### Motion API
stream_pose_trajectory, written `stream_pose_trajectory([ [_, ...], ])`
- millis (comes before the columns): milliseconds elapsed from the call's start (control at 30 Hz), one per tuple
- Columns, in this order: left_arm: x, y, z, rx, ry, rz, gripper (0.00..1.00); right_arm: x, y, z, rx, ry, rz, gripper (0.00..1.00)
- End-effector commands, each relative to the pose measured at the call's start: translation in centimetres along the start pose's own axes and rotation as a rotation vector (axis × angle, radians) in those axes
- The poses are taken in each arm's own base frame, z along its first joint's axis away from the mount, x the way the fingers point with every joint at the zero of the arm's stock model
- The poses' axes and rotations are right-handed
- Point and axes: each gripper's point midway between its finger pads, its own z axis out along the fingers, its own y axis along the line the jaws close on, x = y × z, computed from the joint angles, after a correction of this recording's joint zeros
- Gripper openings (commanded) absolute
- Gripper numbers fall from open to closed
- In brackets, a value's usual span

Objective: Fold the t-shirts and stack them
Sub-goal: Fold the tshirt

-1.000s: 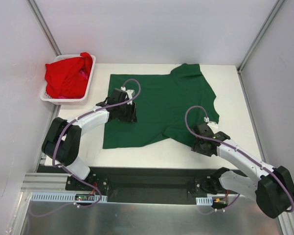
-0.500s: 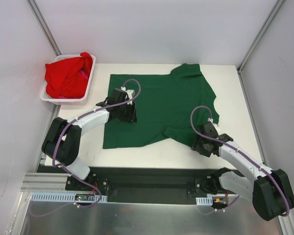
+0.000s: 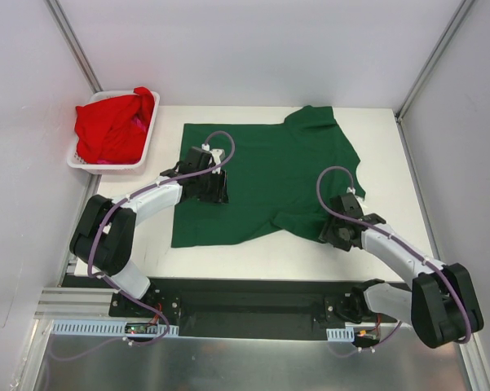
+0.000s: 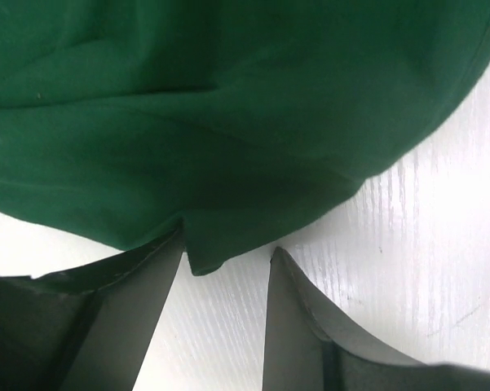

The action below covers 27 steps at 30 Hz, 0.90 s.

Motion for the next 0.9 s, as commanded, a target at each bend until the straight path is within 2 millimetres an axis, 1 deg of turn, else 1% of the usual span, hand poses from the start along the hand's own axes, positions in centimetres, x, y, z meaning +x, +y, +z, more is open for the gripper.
stream_pose_trajectory([
  [0,-1.7,-0.1,-0.3,0.011,-0.038,0.015,0.41,-0.5,0.5,1.1,-0.009,-0.004,-0.007,0.51],
  [67,-1.6,0.0,-0.2,0.009,-0.036,0.015,0.41,-0.6,0.7,1.4,-0.012,0.001,-0.010,0.45],
  [100,-1.7,0.0,-0.2,0.010,-0.037,0.014,0.41,-0.4,0.7,1.5,-0.014,0.007,-0.013,0.39],
  [167,-1.6,0.2,-0.1,0.008,-0.032,0.011,0.42,-0.5,0.9,1.7,-0.015,0.008,-0.014,0.34],
  [200,-1.6,0.1,-0.1,0.010,-0.033,0.010,0.42,-0.6,0.8,1.7,-0.012,0.008,-0.014,0.29],
  [267,-1.5,0.2,0.0,0.009,-0.029,0.009,0.42,-0.6,0.9,1.8,-0.012,0.006,-0.017,0.25],
  [300,-1.5,0.2,0.0,0.009,-0.029,0.011,0.42,-0.6,0.9,1.8,-0.012,0.005,-0.020,0.20],
  [367,-1.4,0.2,0.1,0.009,-0.026,0.010,0.41,-0.8,0.9,1.8,-0.013,0.004,-0.024,0.14],
  [400,-1.5,0.2,0.0,0.007,-0.028,0.010,0.41,-0.8,1.0,1.7,-0.015,0.004,-0.025,0.08],
  [467,-1.5,0.2,0.1,0.009,-0.028,0.009,0.41,-1.0,1.2,1.5,-0.026,0.003,-0.032,0.04],
  [500,-1.5,0.1,0.1,0.012,-0.026,0.010,0.41,-1.3,1.9,1.0,-0.056,-0.005,-0.042,0.01],
  [567,-1.5,0.2,0.1,0.011,-0.025,0.007,0.42,-2.2,2.9,0.2,-0.101,-0.023,-0.048,0.01],
  [667,-1.7,0.2,0.0,0.011,-0.033,0.007,0.41,-3.6,3.8,-1.3,-0.135,-0.065,-0.065,0.01],
  [700,-1.6,0.2,0.0,0.011,-0.030,0.008,0.41,-4.6,4.4,-2.2,-0.148,-0.084,-0.070,0.01],
  [767,-1.5,0.1,0.0,0.015,-0.026,0.006,0.41,-5.5,5.0,-3.1,-0.165,-0.099,-0.092,0.01],
  [800,-1.5,0.1,0.0,0.017,-0.027,0.004,0.41,-6.6,5.9,-4.0,-0.189,-0.123,-0.094,0.01],
  [867,-1.5,0.0,-0.1,0.017,-0.030,0.006,0.41,-7.2,6.5,-4.8,-0.206,-0.123,-0.110,0.01],
])
